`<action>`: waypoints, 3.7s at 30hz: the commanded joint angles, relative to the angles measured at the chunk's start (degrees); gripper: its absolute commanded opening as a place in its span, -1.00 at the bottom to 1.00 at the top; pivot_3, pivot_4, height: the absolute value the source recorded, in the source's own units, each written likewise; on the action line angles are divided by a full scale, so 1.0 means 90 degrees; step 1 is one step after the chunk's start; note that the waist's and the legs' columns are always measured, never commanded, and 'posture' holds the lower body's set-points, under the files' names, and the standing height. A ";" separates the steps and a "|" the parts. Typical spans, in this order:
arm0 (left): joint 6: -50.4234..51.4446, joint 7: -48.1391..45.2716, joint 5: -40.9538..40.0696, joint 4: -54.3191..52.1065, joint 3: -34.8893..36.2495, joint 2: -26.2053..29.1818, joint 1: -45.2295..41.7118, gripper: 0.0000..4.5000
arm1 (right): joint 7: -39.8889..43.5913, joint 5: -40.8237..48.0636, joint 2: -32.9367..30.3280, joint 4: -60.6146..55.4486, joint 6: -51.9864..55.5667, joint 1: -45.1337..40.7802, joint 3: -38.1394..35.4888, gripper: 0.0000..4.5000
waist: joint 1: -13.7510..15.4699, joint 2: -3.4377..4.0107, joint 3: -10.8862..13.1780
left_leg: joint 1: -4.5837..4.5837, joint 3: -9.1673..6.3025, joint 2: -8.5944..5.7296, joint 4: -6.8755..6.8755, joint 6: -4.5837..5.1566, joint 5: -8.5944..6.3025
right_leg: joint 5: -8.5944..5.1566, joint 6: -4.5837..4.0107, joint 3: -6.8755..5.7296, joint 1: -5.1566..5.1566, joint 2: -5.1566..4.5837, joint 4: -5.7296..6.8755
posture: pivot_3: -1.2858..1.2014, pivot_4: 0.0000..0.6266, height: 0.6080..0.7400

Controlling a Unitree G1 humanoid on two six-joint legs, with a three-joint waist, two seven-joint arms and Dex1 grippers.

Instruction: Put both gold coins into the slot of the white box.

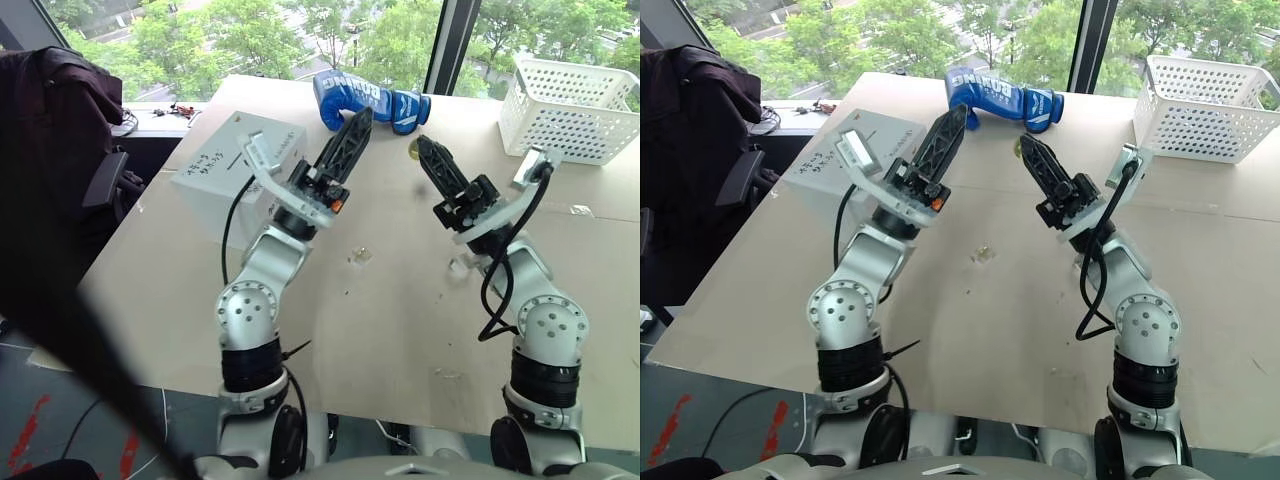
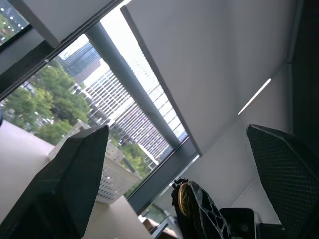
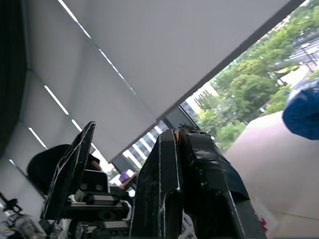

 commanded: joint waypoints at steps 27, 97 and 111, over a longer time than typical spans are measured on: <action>0.0270 0.0095 -0.1379 -0.0498 -0.0572 0.0069 0.0252 -0.03 | -0.0715 0.2165 0.0012 -0.0321 -0.0015 -0.0476 0.0181 -1.00 | -0.0008 0.0000 0.0001 | -0.0005 -0.0004 0.0002 -0.0002 0.0001 -0.0001 | -0.0004 -0.0006 -0.0002 -0.0003 0.0003 -0.0009 | 0.03 -0.52 0.46; 0.2898 0.2670 0.1069 -0.1196 0.0680 0.6290 -0.0617 -1.00 | 0.4578 -0.2738 -0.2709 0.1216 -0.0990 -0.1952 0.1157 0.65 | 0.0002 -0.0027 0.0091 | -0.0081 -0.0004 -0.0001 -0.0015 -0.0016 0.0003 | 0.0011 0.0032 -0.0028 -0.0058 -0.0016 -0.0060 | 0.03 -0.52 0.46; 0.3565 0.1939 0.1735 -0.0725 0.0298 0.5899 -0.0808 -1.00 | 0.4449 -0.2765 -0.2684 0.0959 -0.0816 -0.1855 0.1030 0.65 | 0.0002 -0.0028 0.0091 | -0.0075 -0.0001 -0.0003 -0.0005 -0.0017 0.0003 | 0.0011 0.0031 -0.0027 -0.0066 -0.0026 -0.0018 | 0.03 -0.52 0.46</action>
